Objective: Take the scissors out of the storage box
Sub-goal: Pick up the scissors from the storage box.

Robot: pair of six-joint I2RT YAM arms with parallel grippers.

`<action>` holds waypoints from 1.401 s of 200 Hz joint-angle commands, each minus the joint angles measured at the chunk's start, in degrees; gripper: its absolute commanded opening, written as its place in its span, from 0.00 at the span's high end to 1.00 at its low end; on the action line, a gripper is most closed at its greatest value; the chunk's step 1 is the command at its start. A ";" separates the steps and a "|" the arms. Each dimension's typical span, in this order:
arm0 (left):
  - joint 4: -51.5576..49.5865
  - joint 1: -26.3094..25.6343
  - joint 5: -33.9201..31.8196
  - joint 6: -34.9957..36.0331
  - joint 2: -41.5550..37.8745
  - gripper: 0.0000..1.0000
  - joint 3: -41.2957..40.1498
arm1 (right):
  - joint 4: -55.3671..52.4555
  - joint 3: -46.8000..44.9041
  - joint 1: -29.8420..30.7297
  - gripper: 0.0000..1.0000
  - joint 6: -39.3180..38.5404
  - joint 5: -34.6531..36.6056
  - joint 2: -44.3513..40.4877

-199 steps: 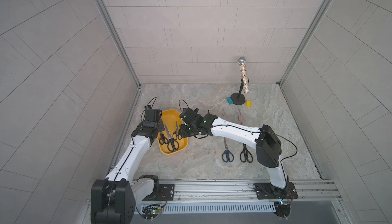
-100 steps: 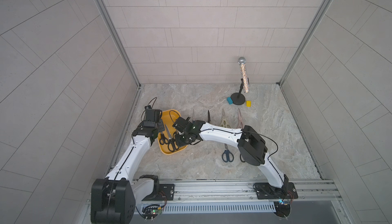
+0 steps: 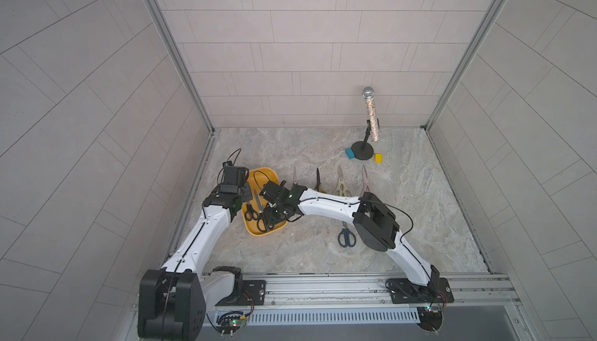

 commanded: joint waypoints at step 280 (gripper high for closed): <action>-1.16 -0.80 -2.49 0.55 0.82 1.00 0.09 | -0.28 -1.29 -2.11 1.00 -13.48 1.87 -7.14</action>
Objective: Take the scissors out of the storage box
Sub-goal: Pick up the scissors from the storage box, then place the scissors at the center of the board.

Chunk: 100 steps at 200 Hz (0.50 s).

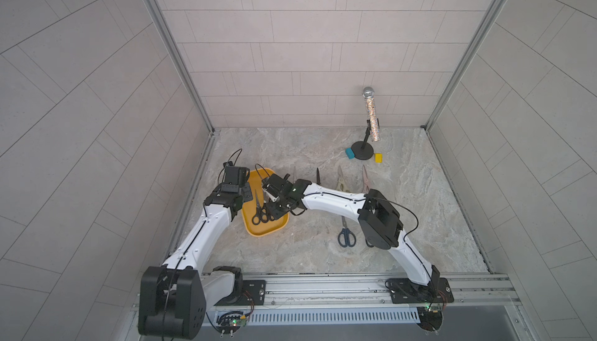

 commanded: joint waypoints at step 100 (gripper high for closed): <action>-0.52 -0.19 -3.87 1.04 -1.00 1.00 -0.07 | 3.14 -10.93 -1.70 1.00 3.54 -1.51 -15.74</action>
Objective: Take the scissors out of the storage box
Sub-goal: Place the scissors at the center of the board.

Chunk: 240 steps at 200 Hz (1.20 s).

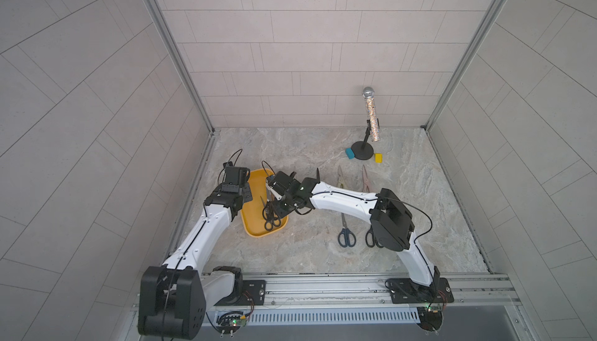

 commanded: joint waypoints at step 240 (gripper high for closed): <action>0.54 -0.32 -4.01 1.26 -4.45 1.00 -1.63 | -2.61 -46.29 0.34 1.00 14.90 -0.36 -29.45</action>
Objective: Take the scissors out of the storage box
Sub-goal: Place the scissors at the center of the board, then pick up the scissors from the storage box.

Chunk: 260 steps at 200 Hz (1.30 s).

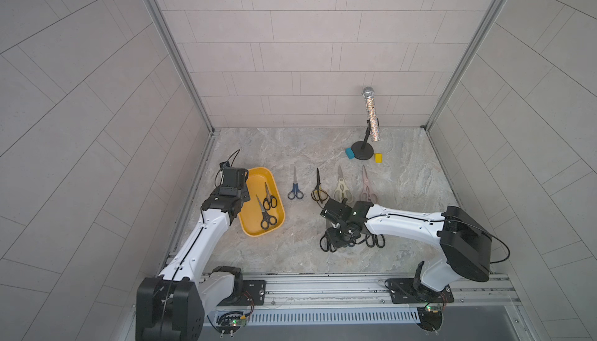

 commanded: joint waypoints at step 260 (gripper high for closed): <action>0.50 -0.76 -1.07 1.35 -0.85 1.00 -0.99 | 5.10 40.39 2.54 0.68 -11.00 -10.13 24.67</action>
